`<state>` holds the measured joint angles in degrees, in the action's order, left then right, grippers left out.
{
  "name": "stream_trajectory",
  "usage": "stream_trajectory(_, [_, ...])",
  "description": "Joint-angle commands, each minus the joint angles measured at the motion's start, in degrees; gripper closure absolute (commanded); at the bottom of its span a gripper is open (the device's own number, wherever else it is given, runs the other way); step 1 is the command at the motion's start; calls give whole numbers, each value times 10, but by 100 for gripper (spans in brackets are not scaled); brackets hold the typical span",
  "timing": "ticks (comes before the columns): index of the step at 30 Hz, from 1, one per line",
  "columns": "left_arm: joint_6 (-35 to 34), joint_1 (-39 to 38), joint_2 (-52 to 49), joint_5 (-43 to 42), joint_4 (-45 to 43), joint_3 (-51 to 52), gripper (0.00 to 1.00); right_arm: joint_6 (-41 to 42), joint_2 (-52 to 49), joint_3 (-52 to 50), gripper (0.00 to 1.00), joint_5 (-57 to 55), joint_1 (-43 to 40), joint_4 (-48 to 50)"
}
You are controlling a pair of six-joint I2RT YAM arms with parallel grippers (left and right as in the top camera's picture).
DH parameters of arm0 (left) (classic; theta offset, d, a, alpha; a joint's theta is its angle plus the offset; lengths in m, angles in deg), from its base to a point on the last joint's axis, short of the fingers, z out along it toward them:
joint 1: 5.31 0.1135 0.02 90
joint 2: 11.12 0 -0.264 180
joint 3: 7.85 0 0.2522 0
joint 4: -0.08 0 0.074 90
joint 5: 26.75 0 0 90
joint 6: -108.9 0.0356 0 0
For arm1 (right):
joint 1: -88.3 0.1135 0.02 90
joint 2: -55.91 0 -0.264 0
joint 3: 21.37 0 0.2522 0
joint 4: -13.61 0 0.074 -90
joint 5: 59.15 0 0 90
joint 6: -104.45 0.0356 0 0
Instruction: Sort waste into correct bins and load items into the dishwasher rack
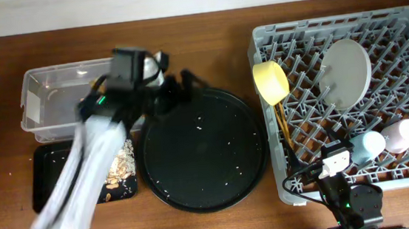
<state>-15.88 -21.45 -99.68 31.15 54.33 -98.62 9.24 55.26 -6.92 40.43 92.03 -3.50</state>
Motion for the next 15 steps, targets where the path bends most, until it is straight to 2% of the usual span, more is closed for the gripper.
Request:
stream_trajectory(1, [124,-23,176,311,184,-2,1,-3,4,-4,2,3,-4,-2])
stream_trajectory(3, [124,-25,275,376,294,-2,1,-3,4,-4,2,3,-4,-2])
stream_trajectory(4, [124,-25,320,381,336,-2,1,-3,4,-4,2,3,-4,-2])
stream_trajectory(8, [124,-25,461,379,438,-2,1,-3,4,-4,2,3,-4,-2])
stream_trajectory(10, [124,-25,486,406,487,-1,1,-3,4,-4,2,3,-4,-2])
stream_trajectory(11, [130,-25,487,453,461,1,1,-3,4,-4,2,3,-4,-2])
stream_trajectory(12, [176,-25,487,467,424,5,0,-3,4,-4,2,3,-4,-2])
stream_trajectory(13, [249,-25,487,465,366,17,0,-3,4,-4,2,3,-4,-2])
stream_trajectory(14, [292,-25,487,463,315,33,0,-3,4,-4,2,3,-4,-2])
stream_trajectory(15, [351,-9,498,428,233,71,0,-3,4,-4,2,3,-4,-2])
